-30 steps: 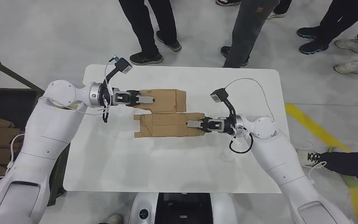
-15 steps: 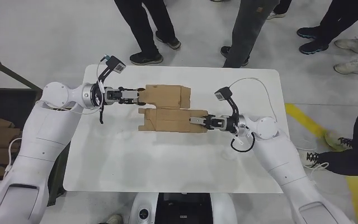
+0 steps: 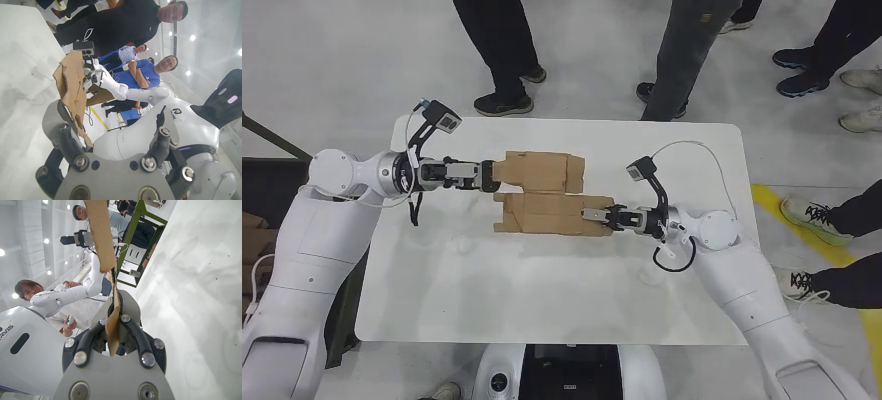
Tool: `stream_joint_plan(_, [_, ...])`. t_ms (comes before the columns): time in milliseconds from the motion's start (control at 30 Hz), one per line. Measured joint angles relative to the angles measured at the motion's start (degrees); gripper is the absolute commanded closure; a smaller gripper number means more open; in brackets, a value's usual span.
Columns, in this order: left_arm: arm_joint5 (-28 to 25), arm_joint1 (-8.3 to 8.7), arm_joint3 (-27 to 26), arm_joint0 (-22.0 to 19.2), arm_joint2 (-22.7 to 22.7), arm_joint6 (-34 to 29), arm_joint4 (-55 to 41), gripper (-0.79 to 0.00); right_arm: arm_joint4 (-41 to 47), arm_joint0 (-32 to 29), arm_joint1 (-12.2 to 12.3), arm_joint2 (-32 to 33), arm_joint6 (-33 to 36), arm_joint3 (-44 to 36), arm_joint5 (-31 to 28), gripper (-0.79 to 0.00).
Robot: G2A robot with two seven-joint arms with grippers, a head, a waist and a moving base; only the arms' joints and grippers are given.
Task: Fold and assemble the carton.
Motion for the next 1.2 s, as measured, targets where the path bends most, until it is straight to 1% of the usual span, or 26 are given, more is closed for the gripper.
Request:
stream_joint_plan(200, [0.23, 0.06, -1.76, 0.69, -1.03, -0.21, 0.27, -0.785, -0.36, 0.08, -0.04, -0.43, -0.32, 0.24, 0.01, 0.000])
stream_joint_plan(367, [0.28, -0.12, -2.26, 0.68, -0.93, 0.25, 0.95, -0.785, 0.02, -0.11, -0.05, -0.75, -0.11, -0.02, -0.14, 0.000])
stream_joint_plan(667, [0.10, -0.84, -0.49, -1.15, 0.86, 0.94, 2.32, -0.785, 1.53, -0.58, -0.05, -1.16, 0.68, -1.80, -0.15, 0.000])
stream_joint_plan(967, [-0.31, -1.31, 0.80, -1.90, 1.77, 0.71, 3.19, -0.785, 1.82, -0.53, -0.07, -1.32, 0.16, -1.85, -0.04, 0.000])
stream_joint_plan(1000, [-0.46, -1.36, 0.93, -1.96, 1.86, 0.77, 3.42, -0.717, 1.89, -0.46, -0.10, -1.39, 0.08, -1.89, -0.01, 0.000])
stream_joint_plan(1100, [-0.78, -1.49, 1.44, -2.10, 2.04, 1.09, 3.93, -0.477, 2.08, -0.16, -0.19, -1.61, -0.13, -1.77, 0.03, 0.000])
stream_joint_plan(1133, [-0.88, -1.52, 1.60, -2.17, 2.07, 1.19, 4.18, -0.440, 2.11, -0.07, -0.21, -1.68, -0.15, -1.66, 0.03, 0.000])
stream_joint_plan(1167, [-1.01, -1.55, 1.80, -2.25, 2.08, 1.36, 4.63, -0.385, 2.15, 0.05, -0.24, -1.76, -0.16, -1.52, 0.01, 0.000])
stream_joint_plan(1200, [-1.11, -1.56, 1.95, -2.32, 2.08, 1.56, 5.06, -0.366, 2.18, 0.14, -0.27, -1.81, -0.16, -1.42, -0.03, 0.000])
